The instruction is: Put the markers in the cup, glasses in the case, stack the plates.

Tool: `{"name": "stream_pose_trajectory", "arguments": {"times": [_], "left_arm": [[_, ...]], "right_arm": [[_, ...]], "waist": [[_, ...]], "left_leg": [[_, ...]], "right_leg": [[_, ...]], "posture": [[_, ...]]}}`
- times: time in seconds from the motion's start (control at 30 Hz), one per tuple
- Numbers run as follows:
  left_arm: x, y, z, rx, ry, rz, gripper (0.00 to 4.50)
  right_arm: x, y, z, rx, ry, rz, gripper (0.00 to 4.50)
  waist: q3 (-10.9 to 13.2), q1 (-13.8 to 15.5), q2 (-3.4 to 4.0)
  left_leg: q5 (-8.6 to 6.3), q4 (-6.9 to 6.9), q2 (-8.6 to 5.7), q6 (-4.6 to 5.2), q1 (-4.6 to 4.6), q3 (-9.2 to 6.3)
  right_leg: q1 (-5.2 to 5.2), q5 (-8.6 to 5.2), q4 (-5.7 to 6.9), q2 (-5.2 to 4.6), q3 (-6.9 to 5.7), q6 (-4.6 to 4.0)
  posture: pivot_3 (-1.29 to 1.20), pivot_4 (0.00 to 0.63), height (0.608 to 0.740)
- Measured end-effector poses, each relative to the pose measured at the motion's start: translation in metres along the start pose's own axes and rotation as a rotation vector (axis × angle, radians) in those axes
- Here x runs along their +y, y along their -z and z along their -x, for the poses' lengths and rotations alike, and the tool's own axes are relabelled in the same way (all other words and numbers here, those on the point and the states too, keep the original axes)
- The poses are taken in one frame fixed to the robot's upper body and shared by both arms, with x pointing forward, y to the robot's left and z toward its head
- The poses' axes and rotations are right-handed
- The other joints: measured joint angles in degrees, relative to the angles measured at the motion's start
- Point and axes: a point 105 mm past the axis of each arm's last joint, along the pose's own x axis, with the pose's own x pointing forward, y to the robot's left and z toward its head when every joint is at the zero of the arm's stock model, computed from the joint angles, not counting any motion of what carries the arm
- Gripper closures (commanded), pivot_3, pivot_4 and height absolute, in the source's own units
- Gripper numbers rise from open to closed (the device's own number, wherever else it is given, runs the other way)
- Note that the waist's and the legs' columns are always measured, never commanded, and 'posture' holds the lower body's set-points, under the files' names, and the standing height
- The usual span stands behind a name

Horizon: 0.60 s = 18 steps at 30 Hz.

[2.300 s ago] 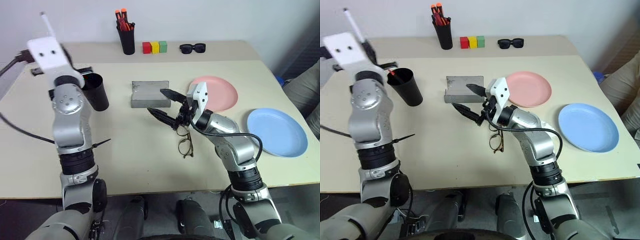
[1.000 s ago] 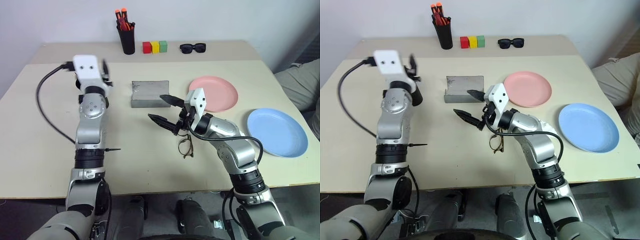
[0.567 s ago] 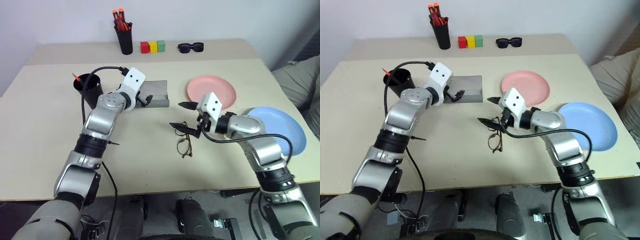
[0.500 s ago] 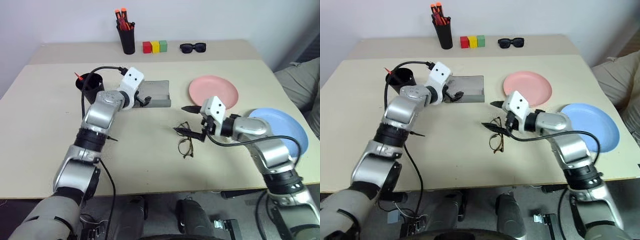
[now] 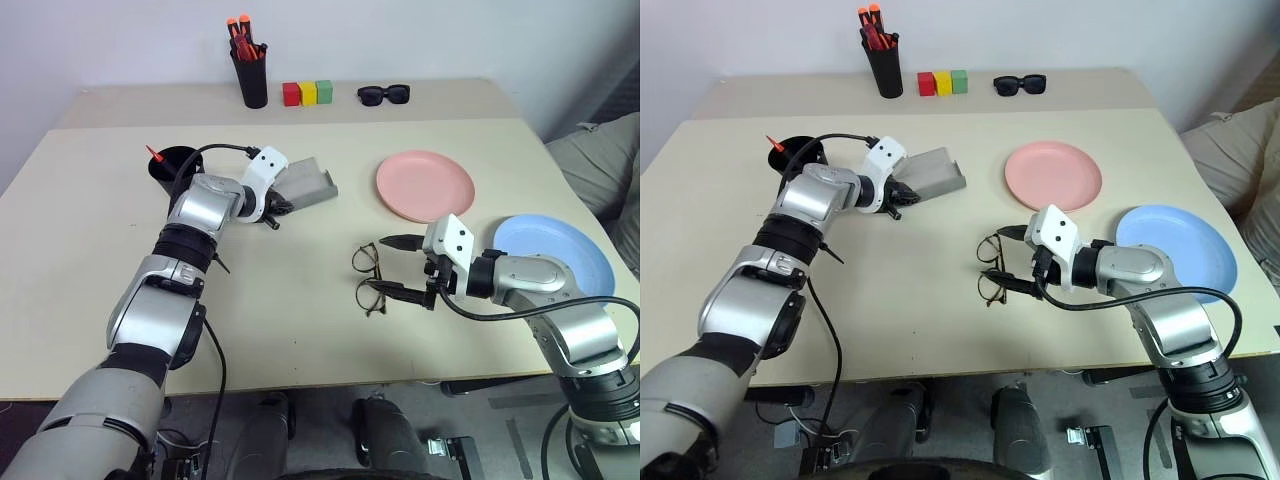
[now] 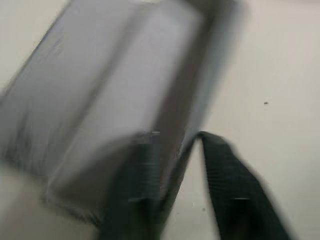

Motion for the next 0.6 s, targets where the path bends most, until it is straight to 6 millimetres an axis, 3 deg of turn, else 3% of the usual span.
{"name": "stream_pose_trajectory", "arguments": {"times": [0.23, 0.43, 0.6], "left_arm": [[-0.012, 0.000, 0.004, -0.048, 0.065, -0.167, 4.45], [-0.050, 0.033, 0.040, -0.061, 0.297, -0.469, 4.45], [-0.063, 0.048, 0.066, -0.014, 0.398, -0.554, 4.45]], "right_arm": [[-0.001, 0.000, 0.000, 0.002, 0.010, -0.001, 0.50], [-0.008, 0.010, 0.001, 0.081, 0.061, -0.085, 0.50], [-0.013, 0.014, 0.004, 0.079, 0.103, -0.227, 0.50]], "waist": [[0.0, -0.1, 0.00], [0.0, -0.2, 0.05], [0.0, 0.3, 0.06]], "left_leg": [[0.00, -0.01, 0.02, 0.00, -0.03, -0.01], [0.00, -0.09, 0.20, 0.00, -0.10, -0.08], [0.00, 0.06, 0.15, 0.03, -0.28, -0.17]], "right_leg": [[-0.04, 0.00, 0.01, -0.02, 0.01, -0.01], [-0.25, -0.07, 0.04, -0.09, 0.13, -0.27], [-0.25, -0.11, -0.03, -0.14, 0.10, -0.33]], "posture": [[0.00, 0.150, 0.740], [0.00, 0.150, 0.740], [0.00, 0.150, 0.740]]}}
